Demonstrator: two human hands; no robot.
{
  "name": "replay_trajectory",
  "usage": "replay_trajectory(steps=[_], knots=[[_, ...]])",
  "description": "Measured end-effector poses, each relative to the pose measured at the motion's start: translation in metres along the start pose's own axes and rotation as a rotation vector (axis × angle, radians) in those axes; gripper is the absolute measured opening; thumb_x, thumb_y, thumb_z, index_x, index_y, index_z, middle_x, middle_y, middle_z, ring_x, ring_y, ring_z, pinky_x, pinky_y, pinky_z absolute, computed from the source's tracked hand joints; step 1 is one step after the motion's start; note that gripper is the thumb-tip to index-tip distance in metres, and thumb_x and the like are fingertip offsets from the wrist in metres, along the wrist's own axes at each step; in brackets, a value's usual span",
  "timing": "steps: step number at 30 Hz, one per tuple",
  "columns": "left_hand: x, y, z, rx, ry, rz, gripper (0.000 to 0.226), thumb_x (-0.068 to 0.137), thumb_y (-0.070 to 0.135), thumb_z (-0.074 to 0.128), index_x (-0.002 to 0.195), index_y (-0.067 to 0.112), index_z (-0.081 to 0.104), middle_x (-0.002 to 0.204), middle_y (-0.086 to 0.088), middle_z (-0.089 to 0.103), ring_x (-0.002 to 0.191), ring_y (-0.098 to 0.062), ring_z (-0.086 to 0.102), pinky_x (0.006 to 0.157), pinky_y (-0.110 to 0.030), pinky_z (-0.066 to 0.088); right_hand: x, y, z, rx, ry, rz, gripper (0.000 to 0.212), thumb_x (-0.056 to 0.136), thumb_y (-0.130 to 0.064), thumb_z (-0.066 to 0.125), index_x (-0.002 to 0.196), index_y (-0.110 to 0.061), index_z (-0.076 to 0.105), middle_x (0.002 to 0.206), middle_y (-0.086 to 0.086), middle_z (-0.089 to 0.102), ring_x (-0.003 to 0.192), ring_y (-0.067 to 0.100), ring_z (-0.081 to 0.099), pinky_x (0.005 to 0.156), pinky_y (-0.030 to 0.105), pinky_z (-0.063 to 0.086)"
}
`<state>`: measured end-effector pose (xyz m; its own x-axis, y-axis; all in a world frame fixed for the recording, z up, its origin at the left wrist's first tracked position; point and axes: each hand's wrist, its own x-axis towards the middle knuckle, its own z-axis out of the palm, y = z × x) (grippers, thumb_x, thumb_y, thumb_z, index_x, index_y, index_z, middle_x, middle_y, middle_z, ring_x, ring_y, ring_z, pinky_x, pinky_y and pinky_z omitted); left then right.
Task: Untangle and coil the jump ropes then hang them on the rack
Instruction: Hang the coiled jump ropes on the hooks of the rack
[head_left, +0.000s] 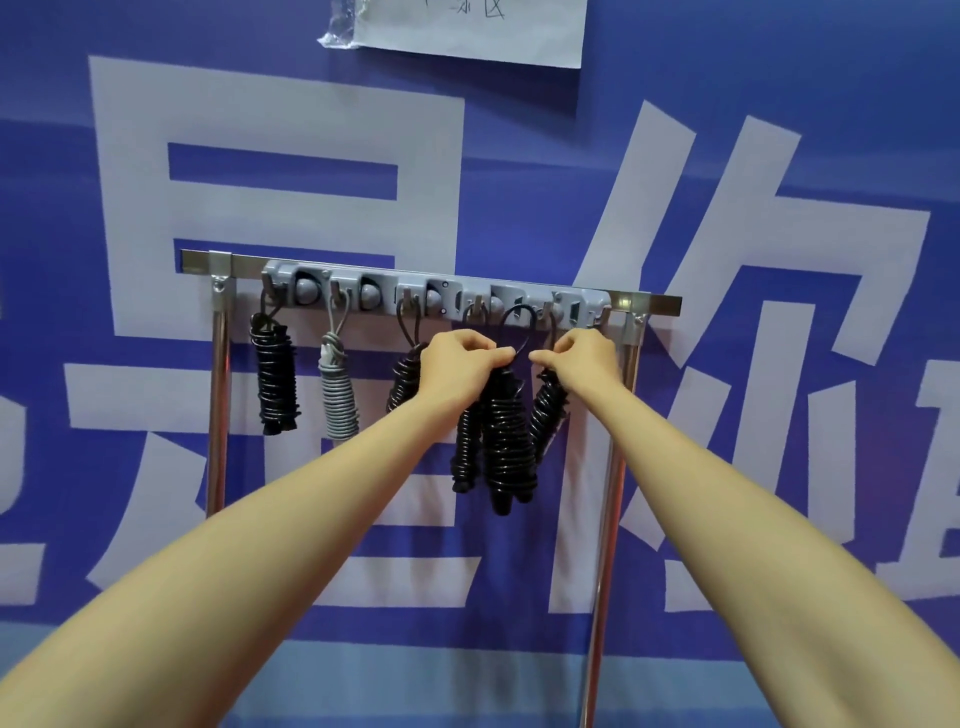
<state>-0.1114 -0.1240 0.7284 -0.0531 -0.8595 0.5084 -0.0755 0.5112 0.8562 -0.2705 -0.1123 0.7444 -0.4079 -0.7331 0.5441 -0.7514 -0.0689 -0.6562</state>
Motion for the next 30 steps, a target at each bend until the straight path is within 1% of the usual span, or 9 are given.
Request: replay_trajectory(steps=[3, 5, 8, 10, 13, 18, 21, 25, 30], knots=[[-0.002, 0.005, 0.007, 0.007, -0.016, 0.01, 0.015, 0.075, 0.025, 0.079, 0.07, 0.021, 0.065, 0.071, 0.004, 0.065, 0.069, -0.013, 0.059, 0.071, -0.034, 0.054, -0.011, 0.003, -0.01, 0.124, 0.124, -0.092, 0.036, 0.087, -0.036, 0.068, 0.113, -0.012, 0.061, 0.108, 0.0, 0.055, 0.094, 0.013, 0.052, 0.08, 0.026, 0.04], [-0.004, 0.008, 0.014, 0.005, -0.023, 0.005, 0.017, 0.075, 0.023, 0.079, 0.068, 0.021, 0.064, 0.072, 0.003, 0.065, 0.07, -0.013, 0.059, 0.078, -0.037, 0.056, -0.02, 0.004, -0.021, 0.252, 0.194, -0.163, 0.026, 0.095, -0.034, 0.056, 0.107, -0.013, 0.065, 0.103, 0.0, 0.063, 0.095, 0.014, 0.058, 0.077, 0.022, 0.039], [-0.008, 0.015, 0.028, 0.031, -0.027, 0.003, 0.018, 0.074, 0.025, 0.08, 0.066, 0.023, 0.063, 0.072, 0.005, 0.064, 0.071, -0.014, 0.059, 0.083, -0.04, 0.057, -0.033, 0.009, -0.038, 0.324, 0.055, -0.161, 0.033, 0.098, -0.041, 0.048, 0.094, -0.018, 0.071, 0.081, -0.007, 0.07, 0.085, 0.007, 0.064, 0.072, 0.02, 0.043], [-0.01, 0.021, 0.039, 0.041, -0.029, 0.002, 0.019, 0.073, 0.026, 0.08, 0.065, 0.022, 0.063, 0.072, 0.004, 0.065, 0.072, -0.015, 0.061, 0.083, -0.043, 0.057, -0.036, 0.016, -0.046, 0.299, -0.023, -0.192, 0.028, 0.095, -0.042, 0.055, 0.089, -0.021, 0.072, 0.079, -0.01, 0.071, 0.088, 0.007, 0.064, 0.076, 0.022, 0.044], [-0.012, 0.028, 0.057, 0.072, -0.057, 0.008, 0.021, 0.074, 0.025, 0.08, 0.065, 0.022, 0.061, 0.07, 0.004, 0.063, 0.072, -0.016, 0.061, 0.081, -0.042, 0.058, -0.035, 0.026, -0.057, 0.283, -0.051, -0.235, 0.018, 0.09, -0.033, 0.065, 0.086, -0.018, 0.074, 0.083, -0.007, 0.072, 0.092, 0.01, 0.066, 0.085, 0.028, 0.049], [-0.007, 0.035, 0.082, 0.181, -0.074, 0.079, 0.014, 0.079, 0.027, 0.075, 0.084, 0.016, 0.067, 0.083, 0.002, 0.065, 0.082, -0.016, 0.06, 0.079, -0.033, 0.051, -0.021, 0.033, -0.071, 0.249, -0.021, -0.133, 0.017, 0.09, -0.025, 0.063, 0.079, -0.016, 0.072, 0.081, -0.001, 0.072, 0.089, 0.017, 0.067, 0.087, 0.037, 0.052], [0.002, 0.037, 0.096, 0.2, -0.07, 0.079, 0.014, 0.084, 0.026, 0.071, 0.082, 0.014, 0.064, 0.08, 0.0, 0.063, 0.079, -0.017, 0.058, 0.076, -0.033, 0.049, -0.006, 0.035, -0.071, 0.187, 0.012, -0.067, 0.026, 0.094, -0.026, 0.057, 0.078, -0.012, 0.07, 0.082, 0.006, 0.071, 0.089, 0.025, 0.066, 0.083, 0.04, 0.052], [0.012, 0.035, 0.114, 0.265, -0.014, 0.107, 0.016, 0.089, 0.027, 0.066, 0.089, 0.012, 0.07, 0.086, -0.003, 0.067, 0.084, -0.02, 0.062, 0.073, -0.03, 0.046, 0.018, 0.042, -0.065, 0.103, 0.066, -0.019, 0.03, 0.097, -0.031, 0.049, 0.082, -0.015, 0.069, 0.086, 0.005, 0.071, 0.086, 0.025, 0.065, 0.082, 0.044, 0.054], [0.017, 0.027, 0.126, 0.326, 0.015, 0.07, 0.023, 0.089, 0.025, 0.066, 0.068, 0.016, 0.063, 0.078, -0.004, 0.065, 0.079, -0.023, 0.062, 0.067, -0.029, 0.044, 0.037, 0.047, -0.055, 0.038, 0.039, 0.043, 0.03, 0.096, -0.029, 0.051, 0.076, -0.016, 0.069, 0.087, 0.006, 0.071, 0.085, 0.024, 0.066, 0.084, 0.041, 0.055]])
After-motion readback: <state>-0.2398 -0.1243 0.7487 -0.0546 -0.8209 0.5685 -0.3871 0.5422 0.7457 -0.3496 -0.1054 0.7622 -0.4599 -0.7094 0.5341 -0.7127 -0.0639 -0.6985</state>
